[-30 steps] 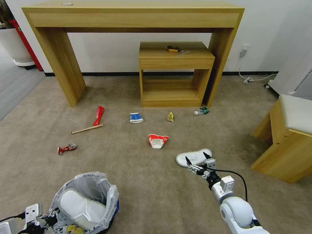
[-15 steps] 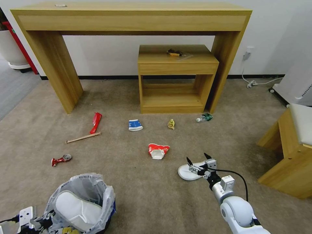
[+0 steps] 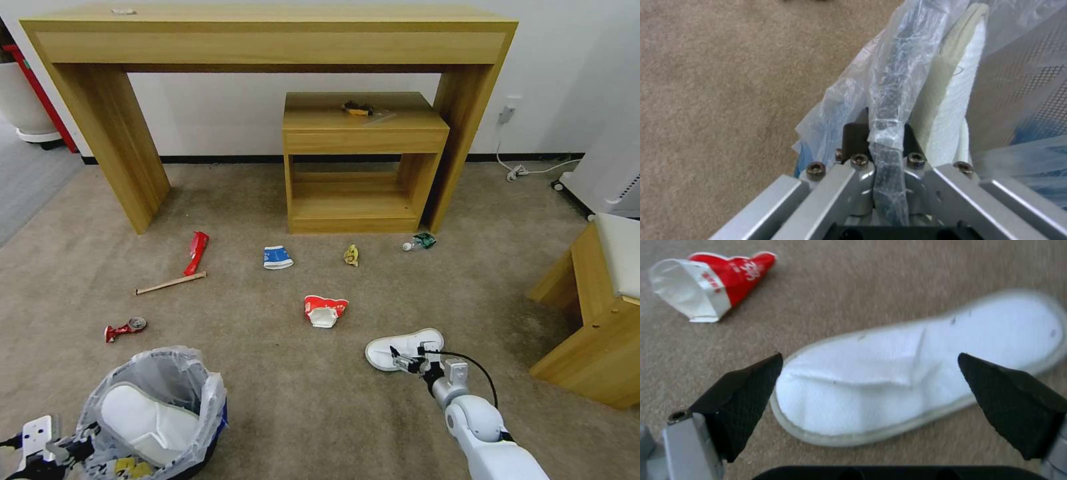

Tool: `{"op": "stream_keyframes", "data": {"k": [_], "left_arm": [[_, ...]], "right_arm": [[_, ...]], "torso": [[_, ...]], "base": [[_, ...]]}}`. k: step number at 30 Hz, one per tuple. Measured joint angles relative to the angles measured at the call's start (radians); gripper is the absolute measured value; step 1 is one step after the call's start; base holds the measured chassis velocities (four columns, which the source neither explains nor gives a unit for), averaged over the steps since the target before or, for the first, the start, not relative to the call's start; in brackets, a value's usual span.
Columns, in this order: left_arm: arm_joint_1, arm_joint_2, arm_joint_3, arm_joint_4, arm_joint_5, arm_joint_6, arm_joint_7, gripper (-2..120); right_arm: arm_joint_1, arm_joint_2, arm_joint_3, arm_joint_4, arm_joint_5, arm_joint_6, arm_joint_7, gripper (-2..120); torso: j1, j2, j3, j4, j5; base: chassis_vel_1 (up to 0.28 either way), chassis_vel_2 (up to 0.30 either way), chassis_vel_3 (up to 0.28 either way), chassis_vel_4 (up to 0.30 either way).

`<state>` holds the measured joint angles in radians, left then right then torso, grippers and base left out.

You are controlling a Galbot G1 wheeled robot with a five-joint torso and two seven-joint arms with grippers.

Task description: Pick up the trash bin and place the garbage on the floor into it.

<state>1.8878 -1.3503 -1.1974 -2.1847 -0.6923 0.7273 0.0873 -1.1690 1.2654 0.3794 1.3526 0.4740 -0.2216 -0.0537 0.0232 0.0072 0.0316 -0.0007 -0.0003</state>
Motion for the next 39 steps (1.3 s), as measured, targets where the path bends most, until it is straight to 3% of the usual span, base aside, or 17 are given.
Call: {"op": "stream_keyframes", "data": {"k": [11, 15, 19, 32, 39], "left_arm": [[-0.006, -0.009, 0.033, -0.006, 0.026, 0.006, -0.001, 0], [-0.006, -0.012, 0.048, -0.010, 0.038, 0.006, -0.001, 0], [-0.009, -0.016, 0.062, -0.017, 0.051, 0.008, -0.001, 0], [-0.013, -0.012, 0.067, -0.026, 0.057, 0.009, -0.001, 0], [-0.022, -0.009, 0.077, -0.027, 0.064, 0.009, -0.004, 0]], "right_arm": [[0.053, 0.012, 0.008, -0.103, 0.004, -0.001, 0.034, 97], [0.072, 0.013, 0.009, -0.147, -0.013, 0.019, 0.017, 87], [0.092, 0.019, -0.003, -0.177, -0.034, 0.038, -0.006, 68], [0.138, 0.040, -0.024, -0.263, -0.059, 0.058, -0.036, 65], [0.148, 0.045, -0.023, -0.290, -0.064, 0.074, -0.042, 42]], "torso": [[0.000, 0.000, 0.000, 0.0000, 0.0000], [0.000, 0.000, 0.000, -0.0001, 0.0001], [0.000, 0.000, 0.000, 0.0000, 0.0001], [0.000, 0.000, 0.000, 0.0000, 0.0000], [0.000, 0.000, 0.000, -0.0001, 0.0000]], "base": [[0.000, 0.000, 0.000, 0.000], [0.000, 0.000, 0.000, 0.000], [0.000, 0.000, 0.000, 0.000], [0.000, 0.000, 0.000, 0.000], [0.000, 0.000, 0.000, 0.000]]}}
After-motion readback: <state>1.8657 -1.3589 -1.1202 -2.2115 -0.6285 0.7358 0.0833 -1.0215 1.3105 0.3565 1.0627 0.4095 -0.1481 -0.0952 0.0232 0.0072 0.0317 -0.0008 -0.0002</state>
